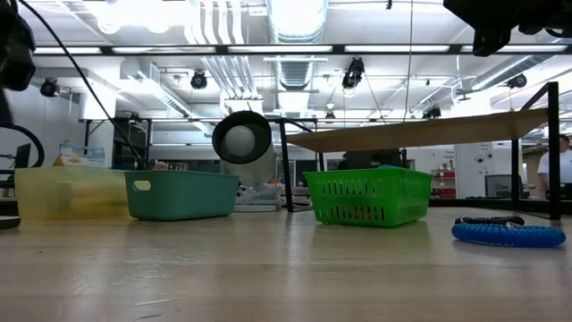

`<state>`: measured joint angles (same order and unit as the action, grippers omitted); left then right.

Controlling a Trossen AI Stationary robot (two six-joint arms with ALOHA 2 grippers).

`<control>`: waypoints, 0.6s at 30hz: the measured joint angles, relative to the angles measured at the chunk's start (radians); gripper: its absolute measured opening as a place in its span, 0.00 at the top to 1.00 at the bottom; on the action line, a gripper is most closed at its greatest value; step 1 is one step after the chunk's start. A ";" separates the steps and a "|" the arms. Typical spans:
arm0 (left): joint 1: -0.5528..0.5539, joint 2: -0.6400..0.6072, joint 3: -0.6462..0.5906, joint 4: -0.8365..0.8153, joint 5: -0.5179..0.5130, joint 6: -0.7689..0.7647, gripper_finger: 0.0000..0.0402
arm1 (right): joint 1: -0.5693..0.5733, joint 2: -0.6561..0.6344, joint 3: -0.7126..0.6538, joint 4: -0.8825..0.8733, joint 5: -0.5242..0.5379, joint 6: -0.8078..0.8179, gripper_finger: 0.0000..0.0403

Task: Pick & Place Office Desk Supplies
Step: Put the big yellow crayon box into the yellow bin

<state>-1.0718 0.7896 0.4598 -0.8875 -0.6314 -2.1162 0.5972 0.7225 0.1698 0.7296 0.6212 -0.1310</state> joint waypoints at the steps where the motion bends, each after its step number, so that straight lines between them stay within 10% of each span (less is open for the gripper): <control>1: 0.000 -0.001 -0.005 0.002 -0.035 0.024 0.46 | 0.000 0.000 0.000 0.000 0.000 0.000 0.56; 18: 0.000 -0.001 -0.009 0.064 -0.169 0.129 0.46 | 0.000 0.000 0.000 0.000 0.000 0.000 0.56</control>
<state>-1.0718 0.7891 0.4503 -0.8232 -0.8003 -1.9875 0.5973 0.7226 0.1697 0.7296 0.6212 -0.1310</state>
